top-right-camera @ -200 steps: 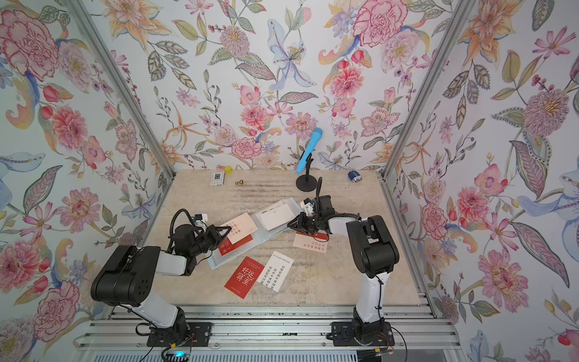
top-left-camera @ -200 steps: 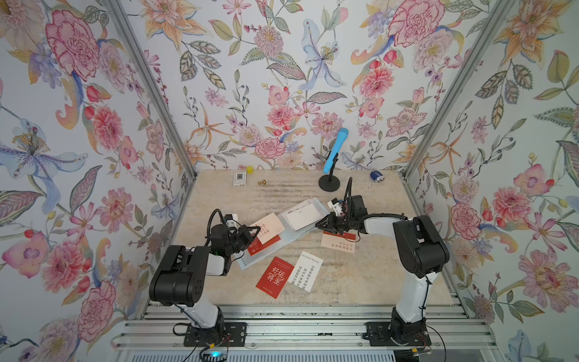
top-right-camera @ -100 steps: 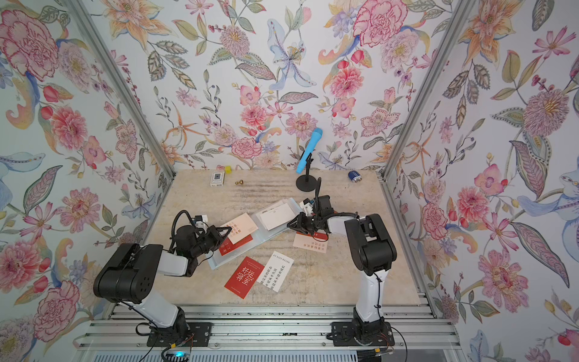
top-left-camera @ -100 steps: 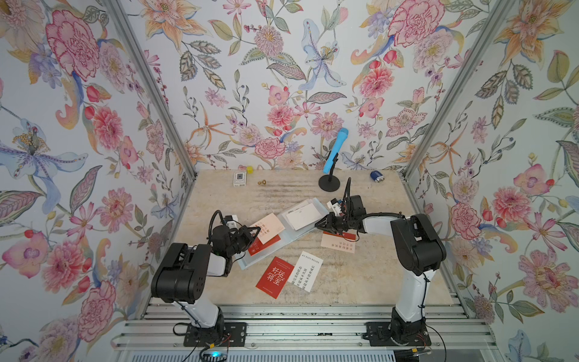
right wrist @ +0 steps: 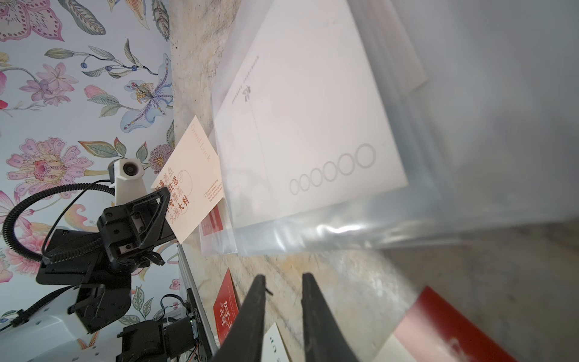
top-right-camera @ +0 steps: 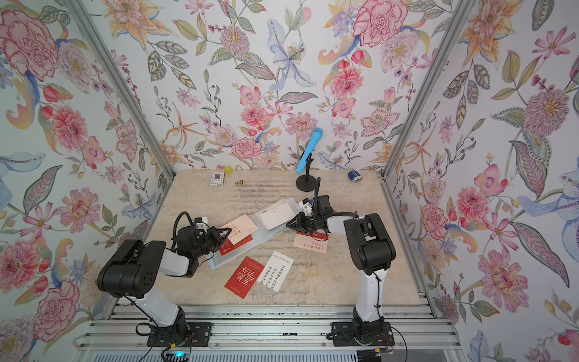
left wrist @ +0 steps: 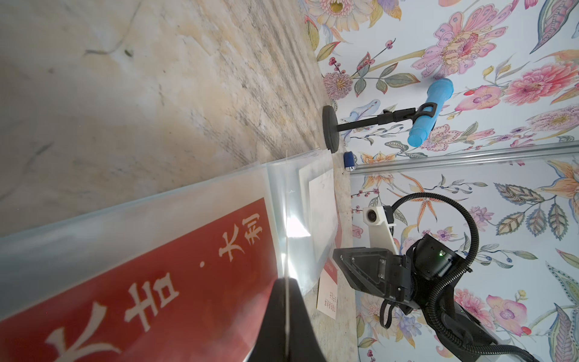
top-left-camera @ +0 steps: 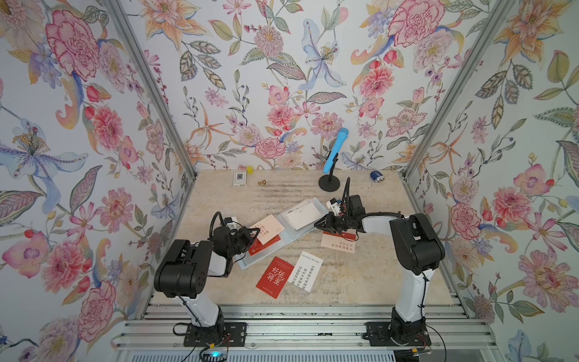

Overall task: Place the photos into the photo albums
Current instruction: Insert the photo into the photo album.

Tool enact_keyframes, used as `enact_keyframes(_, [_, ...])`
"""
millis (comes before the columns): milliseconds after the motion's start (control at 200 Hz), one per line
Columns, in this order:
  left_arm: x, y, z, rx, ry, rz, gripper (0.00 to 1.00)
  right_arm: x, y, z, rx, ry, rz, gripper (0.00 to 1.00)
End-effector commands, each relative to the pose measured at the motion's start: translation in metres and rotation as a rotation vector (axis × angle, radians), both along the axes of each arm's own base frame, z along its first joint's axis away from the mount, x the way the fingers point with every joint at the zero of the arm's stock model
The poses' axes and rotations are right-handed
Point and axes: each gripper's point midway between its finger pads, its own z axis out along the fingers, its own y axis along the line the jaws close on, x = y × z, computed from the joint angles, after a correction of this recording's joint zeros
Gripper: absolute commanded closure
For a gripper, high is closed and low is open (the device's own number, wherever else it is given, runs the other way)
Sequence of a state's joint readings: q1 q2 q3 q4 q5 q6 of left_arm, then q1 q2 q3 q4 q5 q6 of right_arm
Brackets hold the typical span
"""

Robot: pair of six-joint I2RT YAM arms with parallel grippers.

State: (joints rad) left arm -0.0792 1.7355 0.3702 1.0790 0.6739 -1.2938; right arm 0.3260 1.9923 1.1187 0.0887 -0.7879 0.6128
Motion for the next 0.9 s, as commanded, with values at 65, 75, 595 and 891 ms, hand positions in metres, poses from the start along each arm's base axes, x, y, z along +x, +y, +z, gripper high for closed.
enact_keyframes(65, [-0.001, -0.010, 0.004, -0.076, -0.024, -0.013, 1.00, 0.001, 0.003, -0.003, -0.007, 0.000, 0.018, 0.76])
enact_keyframes(75, [-0.001, -0.010, 0.004, -0.078, -0.025, -0.013, 1.00, 0.001, 0.003, -0.003, -0.008, 0.000, 0.018, 0.76])
enact_keyframes(595, [-0.007, -0.024, -0.011, -0.089, 0.021, -0.052, 1.00, 0.002, 0.003, -0.002, -0.009, -0.001, 0.022, 0.75])
enact_keyframes(891, [-0.012, -0.025, -0.013, -0.047, 0.047, -0.057, 1.00, 0.004, 0.004, -0.001, -0.008, -0.002, 0.024, 0.76])
